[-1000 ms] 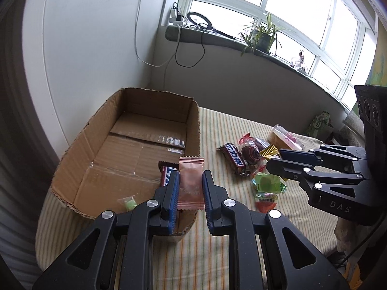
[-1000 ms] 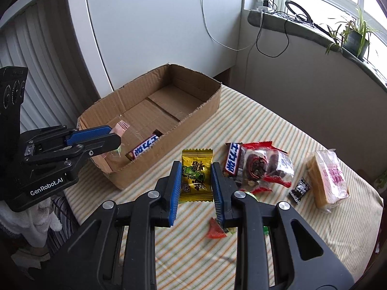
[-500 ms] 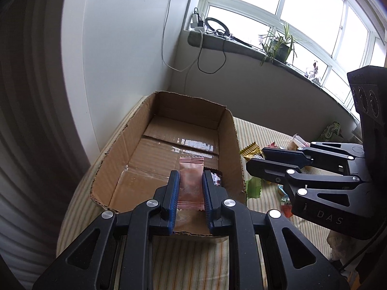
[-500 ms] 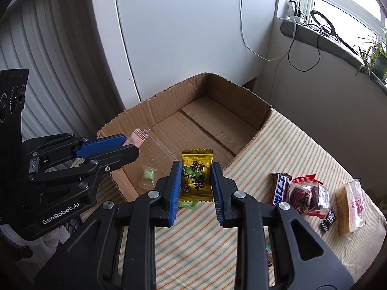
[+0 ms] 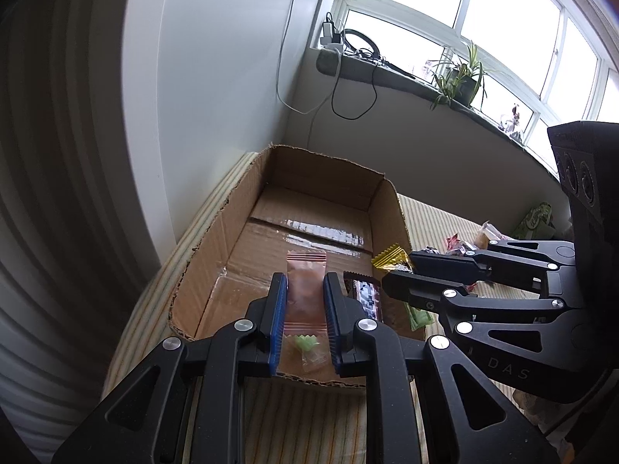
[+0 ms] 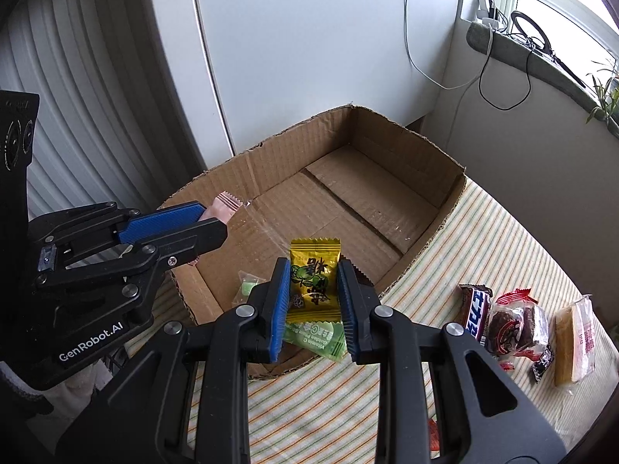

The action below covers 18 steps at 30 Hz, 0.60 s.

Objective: Organize snacks
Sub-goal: 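Open both tools to drop the pink candy and yellow packet into the box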

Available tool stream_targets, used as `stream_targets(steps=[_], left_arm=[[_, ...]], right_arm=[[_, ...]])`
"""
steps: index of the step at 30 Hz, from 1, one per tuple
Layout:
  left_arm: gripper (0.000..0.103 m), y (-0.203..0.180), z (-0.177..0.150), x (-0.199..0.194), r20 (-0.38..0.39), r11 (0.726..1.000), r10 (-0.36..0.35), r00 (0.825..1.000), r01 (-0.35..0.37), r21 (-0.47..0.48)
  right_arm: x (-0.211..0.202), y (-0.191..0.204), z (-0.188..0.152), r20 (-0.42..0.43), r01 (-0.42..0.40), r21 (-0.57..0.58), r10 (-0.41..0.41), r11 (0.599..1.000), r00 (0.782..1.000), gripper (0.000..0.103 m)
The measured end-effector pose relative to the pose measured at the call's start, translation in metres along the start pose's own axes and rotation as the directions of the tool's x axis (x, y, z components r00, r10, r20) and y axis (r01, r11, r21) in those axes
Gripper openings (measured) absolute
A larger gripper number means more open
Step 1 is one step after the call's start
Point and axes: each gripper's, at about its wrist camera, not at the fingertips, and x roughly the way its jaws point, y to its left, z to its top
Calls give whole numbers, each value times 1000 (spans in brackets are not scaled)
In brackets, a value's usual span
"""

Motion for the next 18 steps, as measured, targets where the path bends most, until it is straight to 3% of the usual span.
stream_targets(steps=[10, 12, 14, 18], left_arm=[[19, 1, 0, 0, 5, 1000, 19, 1000, -19, -7], [19, 1, 1, -1, 4, 1000, 21, 1000, -21, -13], [20, 2, 1, -1, 6, 1000, 27, 1000, -27, -13], [24, 1, 1, -1, 8, 999, 32, 999, -32, -12]], right_arm=[[0, 1, 0, 4, 9, 5, -9, 1000, 1000, 26], [-1, -1, -1, 9, 11, 13, -11, 1000, 1000, 33], [-3, -2, -1, 19, 15, 16, -15, 1000, 1000, 50], [-9, -4, -1, 30, 21, 22, -21, 1000, 999, 52]])
